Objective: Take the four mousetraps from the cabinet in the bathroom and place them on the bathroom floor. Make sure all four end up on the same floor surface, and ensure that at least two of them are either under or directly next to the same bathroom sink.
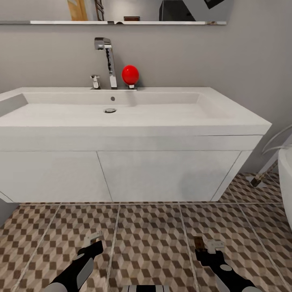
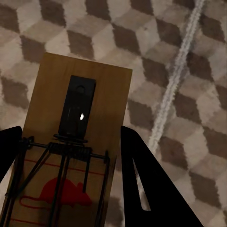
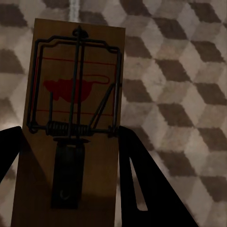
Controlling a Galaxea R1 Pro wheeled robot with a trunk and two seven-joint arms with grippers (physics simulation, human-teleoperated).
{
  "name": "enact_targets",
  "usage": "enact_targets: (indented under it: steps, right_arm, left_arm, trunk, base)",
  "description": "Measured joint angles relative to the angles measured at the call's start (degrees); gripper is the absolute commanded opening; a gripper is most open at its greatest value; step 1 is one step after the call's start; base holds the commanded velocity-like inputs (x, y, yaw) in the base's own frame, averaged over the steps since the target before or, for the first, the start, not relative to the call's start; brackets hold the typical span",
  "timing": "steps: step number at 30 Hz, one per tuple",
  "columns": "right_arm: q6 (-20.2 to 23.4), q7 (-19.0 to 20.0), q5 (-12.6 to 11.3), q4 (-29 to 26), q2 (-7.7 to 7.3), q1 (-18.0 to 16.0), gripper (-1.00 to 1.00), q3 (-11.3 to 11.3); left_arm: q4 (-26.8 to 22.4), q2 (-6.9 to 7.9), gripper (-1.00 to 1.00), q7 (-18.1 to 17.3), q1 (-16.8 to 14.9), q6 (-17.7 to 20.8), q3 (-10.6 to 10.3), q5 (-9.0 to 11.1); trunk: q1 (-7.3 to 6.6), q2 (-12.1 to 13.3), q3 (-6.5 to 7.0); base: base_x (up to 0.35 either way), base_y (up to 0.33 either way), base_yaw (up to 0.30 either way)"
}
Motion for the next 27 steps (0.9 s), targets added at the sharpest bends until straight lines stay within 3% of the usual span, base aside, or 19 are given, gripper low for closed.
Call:
enact_targets:
  steps: [13,27]
  right_arm:
    - [0.0,0.0,0.0,0.0,0.00,0.0,-1.00,0.0]
    - [0.0,0.0,0.0,0.0,0.00,0.0,-1.00,0.0]
  left_arm:
    - [0.1,-0.17,-1.00,0.2,0.0,0.2,-0.1,-0.1]
    - [0.6,-0.26,-1.00,-0.1,0.1,0.0,0.0,0.2]
  trunk:
    - [-0.01,0.0,0.00]
    - [0.00,0.0,0.00]
  base:
    - [0.149,0.000,0.000]
    - [0.013,0.000,0.000]
